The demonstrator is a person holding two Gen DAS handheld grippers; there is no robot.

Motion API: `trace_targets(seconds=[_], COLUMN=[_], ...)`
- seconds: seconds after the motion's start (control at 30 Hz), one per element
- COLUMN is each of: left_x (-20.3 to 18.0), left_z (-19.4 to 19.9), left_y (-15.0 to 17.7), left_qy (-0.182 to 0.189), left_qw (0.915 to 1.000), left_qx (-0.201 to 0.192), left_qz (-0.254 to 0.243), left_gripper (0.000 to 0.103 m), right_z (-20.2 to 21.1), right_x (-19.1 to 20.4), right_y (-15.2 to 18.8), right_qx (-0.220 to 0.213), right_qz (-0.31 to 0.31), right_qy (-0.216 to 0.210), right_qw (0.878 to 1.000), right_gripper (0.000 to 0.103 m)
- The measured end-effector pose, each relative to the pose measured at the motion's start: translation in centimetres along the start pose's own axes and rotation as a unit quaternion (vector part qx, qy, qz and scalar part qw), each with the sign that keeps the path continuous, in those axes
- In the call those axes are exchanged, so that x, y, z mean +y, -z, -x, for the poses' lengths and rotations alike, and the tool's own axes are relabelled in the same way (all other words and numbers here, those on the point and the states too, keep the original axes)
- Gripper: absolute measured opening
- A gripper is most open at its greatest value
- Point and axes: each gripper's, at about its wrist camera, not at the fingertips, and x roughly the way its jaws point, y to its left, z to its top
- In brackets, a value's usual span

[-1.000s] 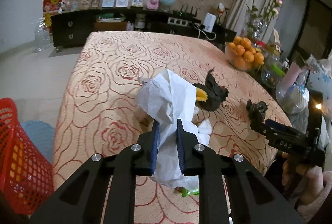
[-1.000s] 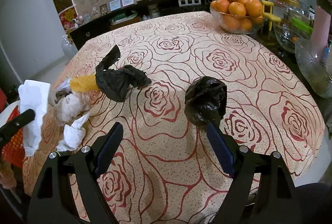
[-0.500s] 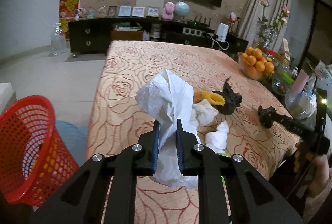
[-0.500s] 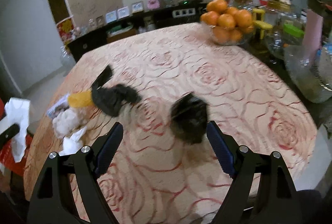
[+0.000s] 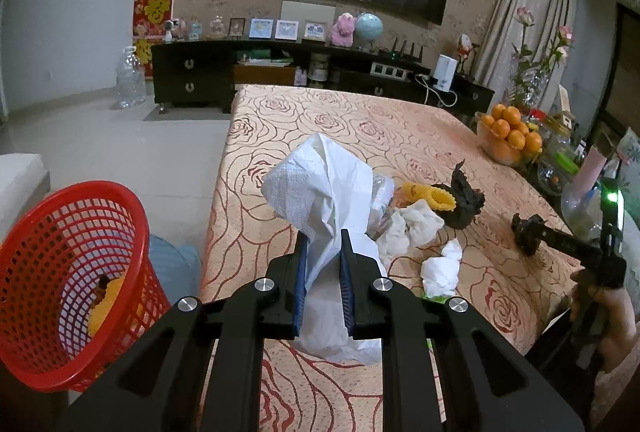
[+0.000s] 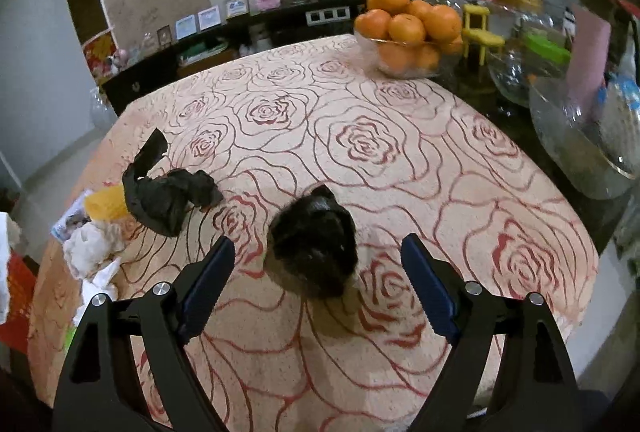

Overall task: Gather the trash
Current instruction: 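Close the right gripper on the black plastic bag and lift it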

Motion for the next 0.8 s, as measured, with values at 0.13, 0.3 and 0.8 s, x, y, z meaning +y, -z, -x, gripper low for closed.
trace_targets(seconds=[0.13, 0.3, 0.8], left_x=[0.1, 0.4, 1.2], left_z=[0.1, 0.3, 1.3], left_y=[0.1, 0.1, -0.1], left_qy=[-0.003, -0.005, -0.011], left_qw=[1.0000, 1.0000, 0.9998], left_qx=[0.000, -0.002, -0.014], left_qz=[-0.002, 0.000, 0.008], left_gripper=[0.014, 0.014, 0.014], right_z=[-1.8, -3.3, -1.9], right_x=[-0.4, -0.6, 1.4], right_y=[-0.5, -0.5, 0.5], right_qx=[0.019, 0.038, 0.032], right_qz=[-0.008, -0.011, 0.023], right_qy=[0.015, 0.025, -0.013], right_qw=[1.000, 0.999, 0.999], right_gripper=[0.083, 0.077, 0.040])
